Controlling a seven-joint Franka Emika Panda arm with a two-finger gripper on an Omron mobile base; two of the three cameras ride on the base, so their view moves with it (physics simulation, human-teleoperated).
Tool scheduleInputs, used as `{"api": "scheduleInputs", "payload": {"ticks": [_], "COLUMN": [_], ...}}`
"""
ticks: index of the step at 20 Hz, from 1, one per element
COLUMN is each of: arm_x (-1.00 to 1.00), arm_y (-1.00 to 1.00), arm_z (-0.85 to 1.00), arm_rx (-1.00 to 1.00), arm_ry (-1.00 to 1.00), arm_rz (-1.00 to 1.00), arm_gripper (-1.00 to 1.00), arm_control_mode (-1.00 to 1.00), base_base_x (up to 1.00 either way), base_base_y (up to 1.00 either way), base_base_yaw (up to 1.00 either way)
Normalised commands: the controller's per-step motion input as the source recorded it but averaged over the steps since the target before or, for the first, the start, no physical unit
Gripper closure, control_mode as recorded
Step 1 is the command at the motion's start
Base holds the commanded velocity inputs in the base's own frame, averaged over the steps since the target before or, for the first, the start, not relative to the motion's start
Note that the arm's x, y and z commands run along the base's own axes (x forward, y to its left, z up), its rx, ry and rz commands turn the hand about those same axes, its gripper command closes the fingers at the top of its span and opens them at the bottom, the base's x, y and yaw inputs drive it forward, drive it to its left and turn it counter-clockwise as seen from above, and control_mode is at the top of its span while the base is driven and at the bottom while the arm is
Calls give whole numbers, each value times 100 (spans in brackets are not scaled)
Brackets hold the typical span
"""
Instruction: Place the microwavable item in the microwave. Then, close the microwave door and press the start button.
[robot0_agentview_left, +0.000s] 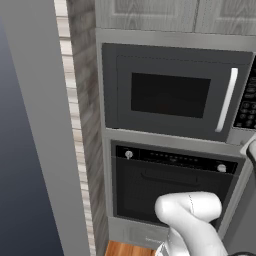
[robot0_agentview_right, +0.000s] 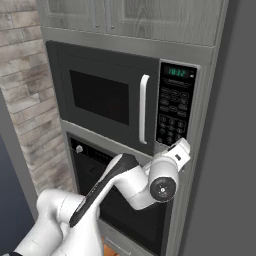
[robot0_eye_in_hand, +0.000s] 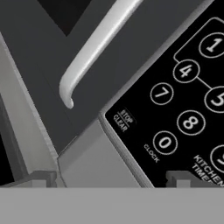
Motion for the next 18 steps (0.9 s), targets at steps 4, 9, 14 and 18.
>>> {"api": "scheduleInputs", "payload": {"ticks": [4,9,14,18], "arm_x": [24,21,22,7], "arm_y": [-17,-17,-15,-22], "arm_z": [-14,-18,-33,-51], "arm_rx": [3,3,2,2], "arm_ry": [-2,-1,0,0], "arm_rz": [0,0,0,-3], "arm_gripper": [-100,-100,-100,-100], "arm_control_mode": [-100,-100,-100,-100], "base_base_x": [0,0,0,0], "base_base_y": [0,0,0,0], "base_base_yaw": [0,0,0,0]}}
